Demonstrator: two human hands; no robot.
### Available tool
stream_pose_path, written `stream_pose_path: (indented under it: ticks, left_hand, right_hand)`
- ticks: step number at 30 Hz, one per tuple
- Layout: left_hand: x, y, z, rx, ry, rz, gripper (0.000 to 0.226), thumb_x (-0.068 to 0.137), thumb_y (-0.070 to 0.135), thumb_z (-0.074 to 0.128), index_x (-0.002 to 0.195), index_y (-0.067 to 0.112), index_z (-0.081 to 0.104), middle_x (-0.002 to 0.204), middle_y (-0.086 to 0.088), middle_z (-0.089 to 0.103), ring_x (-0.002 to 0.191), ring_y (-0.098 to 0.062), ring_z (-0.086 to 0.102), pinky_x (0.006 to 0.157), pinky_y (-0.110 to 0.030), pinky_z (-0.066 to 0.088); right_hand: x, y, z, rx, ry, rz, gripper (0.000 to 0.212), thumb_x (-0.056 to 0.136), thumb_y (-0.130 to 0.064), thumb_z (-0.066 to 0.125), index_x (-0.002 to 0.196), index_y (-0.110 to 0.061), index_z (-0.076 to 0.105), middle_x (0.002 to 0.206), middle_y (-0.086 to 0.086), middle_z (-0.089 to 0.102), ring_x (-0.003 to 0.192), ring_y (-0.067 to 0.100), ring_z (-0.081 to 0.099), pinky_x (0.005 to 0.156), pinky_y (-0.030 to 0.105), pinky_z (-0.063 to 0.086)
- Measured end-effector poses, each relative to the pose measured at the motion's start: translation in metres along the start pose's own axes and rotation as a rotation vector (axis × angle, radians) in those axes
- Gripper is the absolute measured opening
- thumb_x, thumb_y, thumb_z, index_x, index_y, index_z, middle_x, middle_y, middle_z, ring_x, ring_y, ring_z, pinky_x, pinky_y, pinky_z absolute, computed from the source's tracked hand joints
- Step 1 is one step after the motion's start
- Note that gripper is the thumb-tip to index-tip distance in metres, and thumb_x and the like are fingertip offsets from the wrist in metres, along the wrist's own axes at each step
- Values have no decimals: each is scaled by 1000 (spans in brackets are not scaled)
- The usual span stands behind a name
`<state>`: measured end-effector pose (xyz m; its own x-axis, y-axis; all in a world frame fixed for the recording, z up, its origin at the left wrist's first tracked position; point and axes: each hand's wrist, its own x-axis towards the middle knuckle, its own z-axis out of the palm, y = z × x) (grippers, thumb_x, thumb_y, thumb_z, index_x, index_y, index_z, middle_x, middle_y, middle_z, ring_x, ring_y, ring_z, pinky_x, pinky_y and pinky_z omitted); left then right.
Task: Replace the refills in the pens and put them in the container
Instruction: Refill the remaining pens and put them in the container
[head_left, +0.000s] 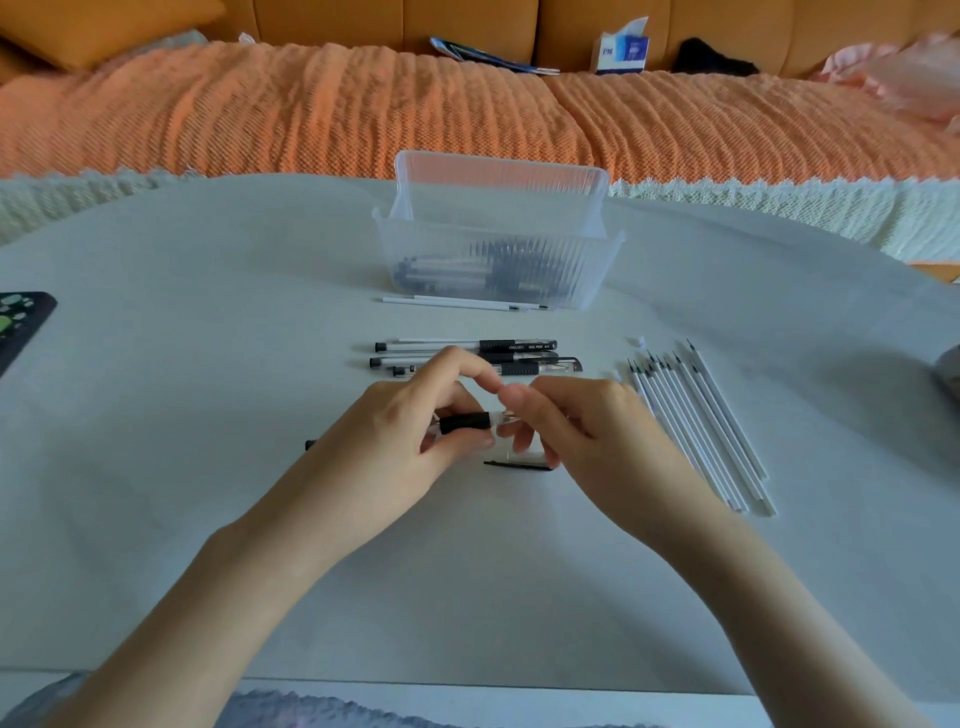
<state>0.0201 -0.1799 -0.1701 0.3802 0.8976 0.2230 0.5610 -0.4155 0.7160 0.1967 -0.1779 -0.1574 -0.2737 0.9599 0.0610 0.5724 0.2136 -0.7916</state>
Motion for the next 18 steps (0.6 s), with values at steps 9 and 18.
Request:
stream_pose_path:
  ticks: [9, 18]
  left_hand:
    - [-1, 1, -1, 10, 4, -16, 29, 82, 26, 68, 94, 37, 44, 89, 26, 66, 75, -15, 63, 78, -29, 44]
    - [-3, 1, 0, 3, 39, -8, 19, 79, 25, 70, 86, 29, 52, 87, 29, 65, 74, -10, 64, 73, -25, 46]
  right_hand:
    - [-2, 2, -3, 8, -30, -5, 14, 87, -25, 63, 73, -25, 63, 62, -12, 61, 59, 0, 54, 60, 10, 40]
    - [-3, -1, -9, 3, 12, -64, 8, 78, -30, 71, 77, -25, 65, 63, -13, 56, 59, 3, 47, 57, 10, 35]
